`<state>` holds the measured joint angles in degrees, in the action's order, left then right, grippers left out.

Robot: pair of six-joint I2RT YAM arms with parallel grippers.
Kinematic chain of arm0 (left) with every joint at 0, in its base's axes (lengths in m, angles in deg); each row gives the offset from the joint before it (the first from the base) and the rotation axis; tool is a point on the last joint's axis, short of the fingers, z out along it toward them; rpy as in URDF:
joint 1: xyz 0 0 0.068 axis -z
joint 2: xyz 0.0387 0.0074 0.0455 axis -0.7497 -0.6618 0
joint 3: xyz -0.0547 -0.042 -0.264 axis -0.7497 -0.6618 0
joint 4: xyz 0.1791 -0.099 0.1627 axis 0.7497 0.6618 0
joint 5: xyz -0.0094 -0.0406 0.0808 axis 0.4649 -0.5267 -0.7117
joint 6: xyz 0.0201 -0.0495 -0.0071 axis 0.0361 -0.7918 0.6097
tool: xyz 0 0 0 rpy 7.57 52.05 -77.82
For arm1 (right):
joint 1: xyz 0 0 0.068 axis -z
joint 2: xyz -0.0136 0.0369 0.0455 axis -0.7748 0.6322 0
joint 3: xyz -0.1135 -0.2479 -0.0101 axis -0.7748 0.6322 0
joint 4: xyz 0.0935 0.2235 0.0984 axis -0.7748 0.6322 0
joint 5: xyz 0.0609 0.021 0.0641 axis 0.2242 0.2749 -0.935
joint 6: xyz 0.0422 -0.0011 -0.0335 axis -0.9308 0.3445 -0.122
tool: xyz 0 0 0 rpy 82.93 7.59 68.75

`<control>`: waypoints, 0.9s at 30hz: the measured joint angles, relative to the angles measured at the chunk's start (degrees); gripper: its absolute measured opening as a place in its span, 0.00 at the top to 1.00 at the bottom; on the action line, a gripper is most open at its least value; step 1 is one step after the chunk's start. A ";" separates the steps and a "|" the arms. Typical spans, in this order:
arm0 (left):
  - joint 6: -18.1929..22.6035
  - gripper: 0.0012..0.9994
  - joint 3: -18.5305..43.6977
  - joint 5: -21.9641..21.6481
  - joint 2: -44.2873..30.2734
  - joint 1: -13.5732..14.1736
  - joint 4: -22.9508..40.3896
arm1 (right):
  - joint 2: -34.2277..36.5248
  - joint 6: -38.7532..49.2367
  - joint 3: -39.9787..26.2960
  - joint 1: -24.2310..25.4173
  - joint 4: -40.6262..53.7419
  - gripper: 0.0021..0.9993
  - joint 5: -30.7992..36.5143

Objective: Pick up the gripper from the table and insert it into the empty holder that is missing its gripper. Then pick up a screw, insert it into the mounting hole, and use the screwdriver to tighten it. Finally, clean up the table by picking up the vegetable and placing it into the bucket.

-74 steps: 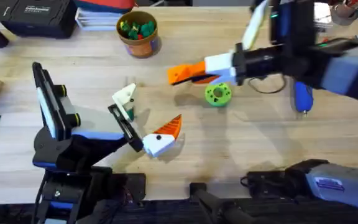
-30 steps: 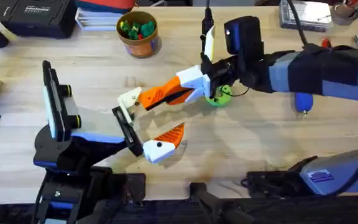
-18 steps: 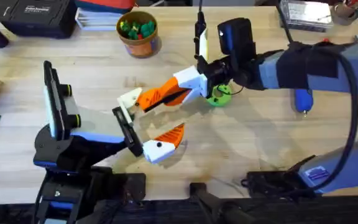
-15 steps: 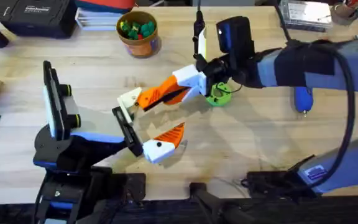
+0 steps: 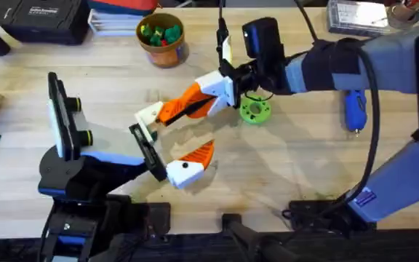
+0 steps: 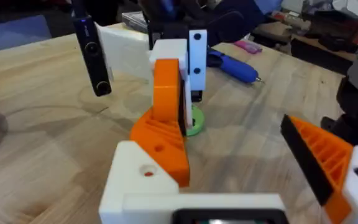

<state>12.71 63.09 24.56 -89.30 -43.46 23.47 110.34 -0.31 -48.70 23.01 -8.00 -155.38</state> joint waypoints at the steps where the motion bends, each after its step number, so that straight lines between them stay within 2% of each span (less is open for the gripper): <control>1: 0.02 0.01 0.00 -0.28 0.00 -0.11 -0.07 | 0.00 -0.19 -0.35 -0.18 -0.38 0.99 0.11; 7: 0.50 0.01 0.00 -3.11 0.00 -0.88 -0.31 | 0.94 -1.34 -3.63 -1.59 -0.68 0.99 1.49; 12: 0.46 0.01 0.11 -3.20 0.00 -0.58 -0.11 | 2.72 -1.74 -4.90 -4.83 -0.98 0.99 1.65; 27: -0.46 0.01 0.11 -3.37 0.00 -0.76 -0.09 | 4.35 -2.15 -5.94 -4.93 -1.50 0.99 0.46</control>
<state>12.25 63.20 21.18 -89.29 -44.23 23.38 114.68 -2.46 -54.65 18.08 -9.50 -154.92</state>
